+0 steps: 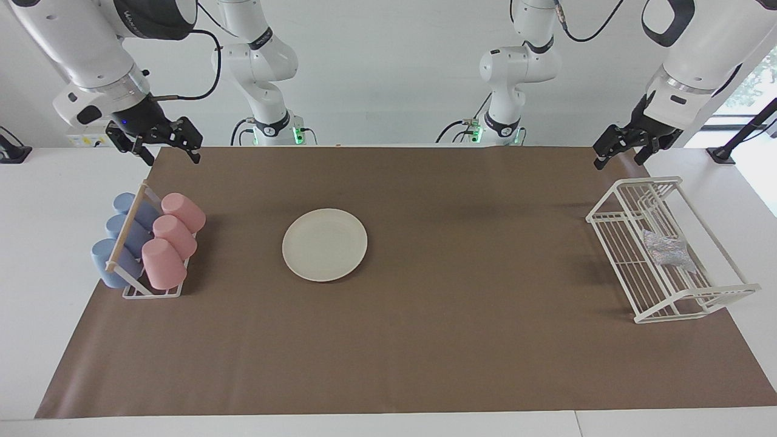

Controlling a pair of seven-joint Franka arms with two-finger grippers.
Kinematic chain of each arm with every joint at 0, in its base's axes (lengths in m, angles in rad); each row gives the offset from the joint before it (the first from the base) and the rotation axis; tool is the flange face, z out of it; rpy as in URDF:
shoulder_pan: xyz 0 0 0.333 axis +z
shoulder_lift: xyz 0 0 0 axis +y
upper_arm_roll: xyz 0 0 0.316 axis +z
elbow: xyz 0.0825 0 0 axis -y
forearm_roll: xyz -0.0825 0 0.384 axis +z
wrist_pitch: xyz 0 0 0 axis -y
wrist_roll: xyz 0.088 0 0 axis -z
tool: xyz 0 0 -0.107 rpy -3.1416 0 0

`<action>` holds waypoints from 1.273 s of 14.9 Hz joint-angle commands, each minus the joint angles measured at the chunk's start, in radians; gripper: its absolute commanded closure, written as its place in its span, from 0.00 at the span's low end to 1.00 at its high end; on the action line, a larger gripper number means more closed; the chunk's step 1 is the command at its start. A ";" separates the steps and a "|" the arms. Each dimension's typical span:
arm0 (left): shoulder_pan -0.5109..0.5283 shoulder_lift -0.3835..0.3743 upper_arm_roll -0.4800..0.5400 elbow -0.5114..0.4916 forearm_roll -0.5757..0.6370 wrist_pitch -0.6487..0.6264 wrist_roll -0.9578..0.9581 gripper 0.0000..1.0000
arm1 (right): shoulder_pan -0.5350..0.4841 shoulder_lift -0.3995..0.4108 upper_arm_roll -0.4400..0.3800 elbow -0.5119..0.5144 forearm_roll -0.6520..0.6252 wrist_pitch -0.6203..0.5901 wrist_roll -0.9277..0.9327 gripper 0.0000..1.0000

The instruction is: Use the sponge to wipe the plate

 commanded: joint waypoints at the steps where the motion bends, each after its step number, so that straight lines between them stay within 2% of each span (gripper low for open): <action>1: -0.001 -0.011 0.004 -0.015 -0.009 0.016 0.010 0.00 | 0.000 -0.027 0.002 -0.028 -0.014 -0.002 -0.024 0.00; 10: 0.004 -0.017 0.004 -0.026 -0.009 0.019 -0.060 0.00 | 0.000 -0.027 0.002 -0.028 -0.014 -0.002 -0.024 0.00; 13: -0.007 -0.011 0.003 -0.026 0.017 0.071 -0.120 0.00 | 0.000 -0.027 0.002 -0.028 -0.014 -0.002 -0.024 0.00; 15: -0.012 0.011 -0.003 -0.024 0.152 0.088 -0.123 0.00 | 0.000 -0.027 0.002 -0.028 -0.014 -0.002 -0.024 0.00; 19: -0.055 0.130 -0.006 -0.005 0.410 0.108 -0.129 0.00 | 0.000 -0.027 0.002 -0.028 -0.014 -0.002 -0.022 0.00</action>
